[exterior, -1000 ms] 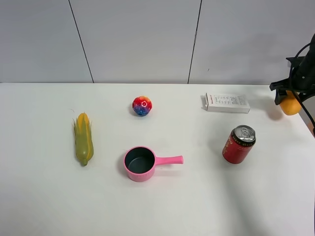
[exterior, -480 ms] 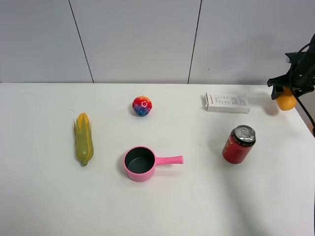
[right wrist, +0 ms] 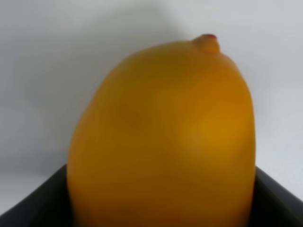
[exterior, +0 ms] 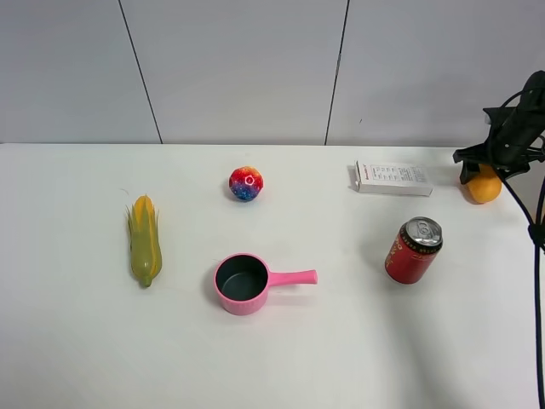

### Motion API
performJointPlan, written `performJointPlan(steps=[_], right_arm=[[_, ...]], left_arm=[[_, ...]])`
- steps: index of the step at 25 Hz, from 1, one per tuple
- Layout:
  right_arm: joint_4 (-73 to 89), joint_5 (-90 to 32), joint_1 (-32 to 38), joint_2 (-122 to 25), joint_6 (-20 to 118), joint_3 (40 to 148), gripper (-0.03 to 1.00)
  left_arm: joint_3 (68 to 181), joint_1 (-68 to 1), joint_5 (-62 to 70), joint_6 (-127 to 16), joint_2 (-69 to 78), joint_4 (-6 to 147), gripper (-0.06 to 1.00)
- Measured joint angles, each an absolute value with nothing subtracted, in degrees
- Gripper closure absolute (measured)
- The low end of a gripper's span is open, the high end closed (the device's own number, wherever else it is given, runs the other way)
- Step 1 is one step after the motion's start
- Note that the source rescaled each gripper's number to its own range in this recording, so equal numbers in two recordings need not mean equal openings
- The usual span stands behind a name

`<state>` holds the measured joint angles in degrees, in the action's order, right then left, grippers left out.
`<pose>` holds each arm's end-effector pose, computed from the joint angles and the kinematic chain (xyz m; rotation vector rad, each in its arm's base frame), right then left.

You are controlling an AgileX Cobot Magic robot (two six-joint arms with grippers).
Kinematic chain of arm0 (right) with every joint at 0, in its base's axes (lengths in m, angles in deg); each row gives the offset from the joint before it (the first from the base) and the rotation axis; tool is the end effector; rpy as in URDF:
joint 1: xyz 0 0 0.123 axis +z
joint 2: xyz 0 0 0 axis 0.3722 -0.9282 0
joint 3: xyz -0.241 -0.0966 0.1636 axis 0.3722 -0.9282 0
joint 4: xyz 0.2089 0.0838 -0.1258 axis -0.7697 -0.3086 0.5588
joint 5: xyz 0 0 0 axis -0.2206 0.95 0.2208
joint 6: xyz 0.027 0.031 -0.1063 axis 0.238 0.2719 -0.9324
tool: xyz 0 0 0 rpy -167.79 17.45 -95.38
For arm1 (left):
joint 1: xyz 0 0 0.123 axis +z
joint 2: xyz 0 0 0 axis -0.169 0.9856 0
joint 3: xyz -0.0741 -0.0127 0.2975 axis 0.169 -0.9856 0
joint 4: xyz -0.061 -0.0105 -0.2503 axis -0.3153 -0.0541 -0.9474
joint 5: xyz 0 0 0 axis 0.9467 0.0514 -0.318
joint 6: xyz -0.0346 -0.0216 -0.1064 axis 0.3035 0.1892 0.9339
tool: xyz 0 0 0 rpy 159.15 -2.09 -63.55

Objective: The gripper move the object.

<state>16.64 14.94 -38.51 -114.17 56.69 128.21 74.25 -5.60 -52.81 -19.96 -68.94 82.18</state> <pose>0.5148 -0.1560 0.1165 0.0296 2.8551 -0.1427 -0.0026 -0.0029 0.2729 -0.0958 2.0235 -0.0017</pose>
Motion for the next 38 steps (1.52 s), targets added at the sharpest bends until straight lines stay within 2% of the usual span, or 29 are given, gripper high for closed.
performJointPlan(steps=[9, 10, 11, 13, 15, 17, 22, 28, 38], right_arm=[[18.47, 14.94, -38.51, -114.27, 58.94, 128.21, 0.96], [18.76, 15.00, -38.51, -114.14, 60.09, 128.21, 0.90], [19.02, 15.00, -38.51, -113.97, 61.19, 128.21, 0.71], [19.48, 14.89, -38.51, -113.29, 63.47, 128.21, 0.23], [19.95, 14.75, -38.51, -112.48, 64.36, 128.21, 0.07], [20.37, 14.85, -38.45, -111.88, 64.49, 128.21, 0.01], [20.33, 18.32, -37.92, -107.98, 64.44, 128.21, -0.02], [18.71, 29.94, -37.10, -95.52, 62.06, 128.21, -0.03], [16.27, 31.50, -37.10, -68.90, 60.82, 128.07, -0.03]], left_arm=[[74.25, -5.60, -52.81, -19.96, -68.94, 82.18, -0.06], [74.25, -5.60, -52.81, -19.96, -68.94, 82.18, -0.06], [74.25, -5.60, -52.81, -19.96, -68.94, 82.18, -0.06], [74.25, -5.60, -52.81, -19.96, -68.94, 82.18, -0.06], [74.25, -5.60, -52.81, -19.96, -68.94, 82.18, -0.06], [74.25, -5.60, -52.81, -19.96, -68.94, 82.18, -0.06], [74.25, -5.60, -52.81, -19.96, -68.94, 82.18, -0.06], [74.25, -5.60, -52.81, -19.96, -68.94, 82.18, -0.06], [74.25, -5.60, -52.81, -19.96, -68.94, 82.18, -0.06]])
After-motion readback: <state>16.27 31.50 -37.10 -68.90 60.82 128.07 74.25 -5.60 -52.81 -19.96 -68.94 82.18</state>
